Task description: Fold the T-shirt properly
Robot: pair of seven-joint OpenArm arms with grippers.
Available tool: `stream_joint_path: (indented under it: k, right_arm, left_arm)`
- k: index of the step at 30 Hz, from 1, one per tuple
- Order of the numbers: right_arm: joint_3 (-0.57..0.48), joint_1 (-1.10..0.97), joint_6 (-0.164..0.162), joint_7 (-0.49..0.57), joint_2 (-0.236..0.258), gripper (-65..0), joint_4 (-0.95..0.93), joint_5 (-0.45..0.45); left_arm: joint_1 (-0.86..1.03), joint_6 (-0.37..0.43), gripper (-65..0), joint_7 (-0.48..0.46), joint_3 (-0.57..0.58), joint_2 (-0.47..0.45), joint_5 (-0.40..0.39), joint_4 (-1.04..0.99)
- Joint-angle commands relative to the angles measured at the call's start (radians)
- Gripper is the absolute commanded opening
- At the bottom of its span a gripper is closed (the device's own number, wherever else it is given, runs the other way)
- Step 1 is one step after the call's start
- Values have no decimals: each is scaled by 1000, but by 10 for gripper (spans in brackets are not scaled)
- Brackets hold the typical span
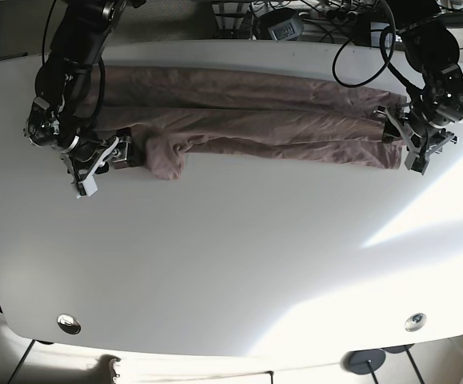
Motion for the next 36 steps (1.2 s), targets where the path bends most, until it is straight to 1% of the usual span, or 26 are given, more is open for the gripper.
stream_joint_path:
  k: [1, 2, 4, 5, 6, 7, 9, 10, 13, 18, 20, 22, 24, 25, 27, 31, 32, 33, 35, 36]
  right_arm:
    - [0, 10, -2, -2, -9, -147, -13, -3]
    - [0, 9, -2, 8, -15, -201, -13, -3]
    - [0, 6, -2, 16, -16, -354, -24, -3]
    - [0, 6, -2, 16, -16, -441, -36, -3]
    - [0, 7, -2, 18, -15, -568, -47, -3]
    - [0, 7, -2, 18, -15, -636, -42, -3]
    - [2, 6, -2, 18, -13, -618, -19, 4]
    - [5, 6, -2, 18, -15, -628, 4, 4]
    - [8, -14, -2, -7, -15, -631, 116, 6]
    - [10, -113, -2, -114, -18, -631, 418, 6]
    - [11, -166, -2, -147, -38, -631, 535, 6]
    - [45, -201, -2, -166, -62, -631, 599, 6]
    - [88, -229, -2, -190, -93, -631, 613, 6]
    - [111, -246, -2, -191, -99, -631, 613, 6]
    - [139, -284, -2, -191, -104, -629, 613, 6]
    - [143, -332, -2, -188, -104, -621, 612, 6]
    - [157, -340, -2, -188, -104, -604, 612, 6]
    - [182, -346, -2, -188, -104, -571, 612, 6]
    - [246, -344, -2, -188, -104, -417, 612, 6]
    - [281, -341, -2, -188, -102, -298, 612, 6]
  left_arm:
    - [-14, 0, -332, -16, 6, -15, -9, -19]
    - [-14, 0, -332, -16, 12, -15, -9, -42]
    - [-14, 0, -333, -18, 12, -15, -9, -70]
    - [-14, 0, -333, -18, 12, -15, -9, -77]
    - [-14, 0, -333, -18, 12, -15, -9, -85]
    - [-14, 0, -333, -18, 12, -15, -9, -90]
    - [-14, 0, -333, -19, 12, -15, -9, -102]
    - [-14, 0, -333, -30, 12, -15, -9, -108]
    - [-8, 2, -333, -88, 52, -15, -7, -116]
    - [-8, 2, -333, -99, 64, -18, -7, -172]
    - [-8, 2, -333, -101, 64, -20, -7, -188]
    - [-11, 2, -333, -102, 64, -20, -7, -200]
    - [-13, 2, -333, -102, 64, -20, -7, -202]
    - [-13, 2, -333, -102, 64, -20, -7, -202]
    - [-14, 2, -333, -102, 64, -23, -7, -202]
    - [-14, 2, -333, -102, 66, -36, -7, -202]
    - [-14, 2, -333, -102, 66, -36, -7, -202]
    - [-16, 2, -333, -102, 66, -36, -7, -202]
    - [-16, 2, -333, -102, 66, -38, -7, -202]
    - [-16, 2, -333, -102, 66, -46, -7, -197]
